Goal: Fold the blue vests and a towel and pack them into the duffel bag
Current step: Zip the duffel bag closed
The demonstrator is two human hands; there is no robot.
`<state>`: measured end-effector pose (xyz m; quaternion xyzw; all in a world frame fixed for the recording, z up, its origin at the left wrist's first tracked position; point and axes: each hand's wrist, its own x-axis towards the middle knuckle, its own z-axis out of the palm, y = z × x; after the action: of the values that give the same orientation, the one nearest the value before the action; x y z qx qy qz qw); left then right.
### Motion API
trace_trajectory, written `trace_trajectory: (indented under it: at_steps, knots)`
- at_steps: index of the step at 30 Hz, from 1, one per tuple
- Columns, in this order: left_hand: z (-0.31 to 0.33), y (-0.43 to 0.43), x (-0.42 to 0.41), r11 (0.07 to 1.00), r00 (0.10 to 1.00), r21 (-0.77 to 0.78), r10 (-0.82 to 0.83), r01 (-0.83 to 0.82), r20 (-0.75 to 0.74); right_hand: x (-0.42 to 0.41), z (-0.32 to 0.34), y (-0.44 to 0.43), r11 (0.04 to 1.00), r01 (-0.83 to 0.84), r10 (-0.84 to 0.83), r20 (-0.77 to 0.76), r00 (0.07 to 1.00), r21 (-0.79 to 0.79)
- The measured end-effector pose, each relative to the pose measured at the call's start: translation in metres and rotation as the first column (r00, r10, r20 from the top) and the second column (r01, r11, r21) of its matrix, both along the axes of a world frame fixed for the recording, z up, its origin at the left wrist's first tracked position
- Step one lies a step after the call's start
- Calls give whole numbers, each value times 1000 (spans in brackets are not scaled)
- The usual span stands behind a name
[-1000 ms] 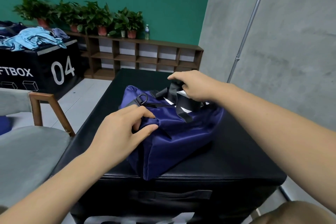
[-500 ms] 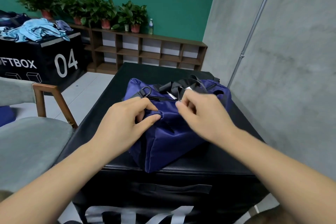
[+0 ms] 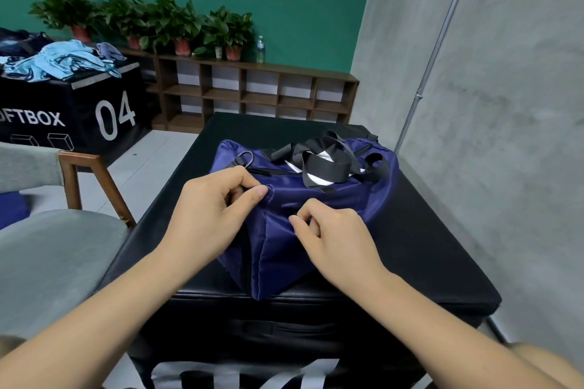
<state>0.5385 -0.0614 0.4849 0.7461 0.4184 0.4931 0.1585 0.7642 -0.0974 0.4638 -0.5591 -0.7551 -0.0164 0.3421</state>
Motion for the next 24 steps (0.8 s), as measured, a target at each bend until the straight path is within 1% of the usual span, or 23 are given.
trace_trajectory:
  at_steps: [4, 8, 11, 14, 16, 18, 21, 24]
  knots:
    - [2, 2, -4, 1000, 1000, -16, 16, -15, 14, 27, 2, 3, 999, 44, -44, -11, 999, -9]
    - [4, 3, -7, 999, 999, -40, 21, -20, 30, 69, 4, 9, 984, 165, -167, -19, 986, -61]
    - [5, 5, -6, 998, 999, -42, 39, -38, 24, 102, 8, 15, 969, 236, -237, -10, 971, -69]
    - [5, 5, -4, 999, 999, -38, 39, -38, 12, 122, 13, 20, 961, 267, -264, 48, 963, -75]
    - [4, 5, -3, 999, 999, -34, 39, -38, 19, 127, 16, 24, 957, 269, -258, 110, 960, -105]
    - [3, 5, -3, 998, 999, -35, 46, -45, 28, 129, 21, 30, 952, 268, -250, 134, 959, -145]
    - [2, 5, -3, 999, 999, -23, 47, -47, 27, 143, 32, 50, 930, 334, -326, 75, 942, -155]
    - [1, 3, -3, 999, 999, -4, 48, -48, 13, 168, 40, 82, 893, 408, -423, -48, 905, -188]
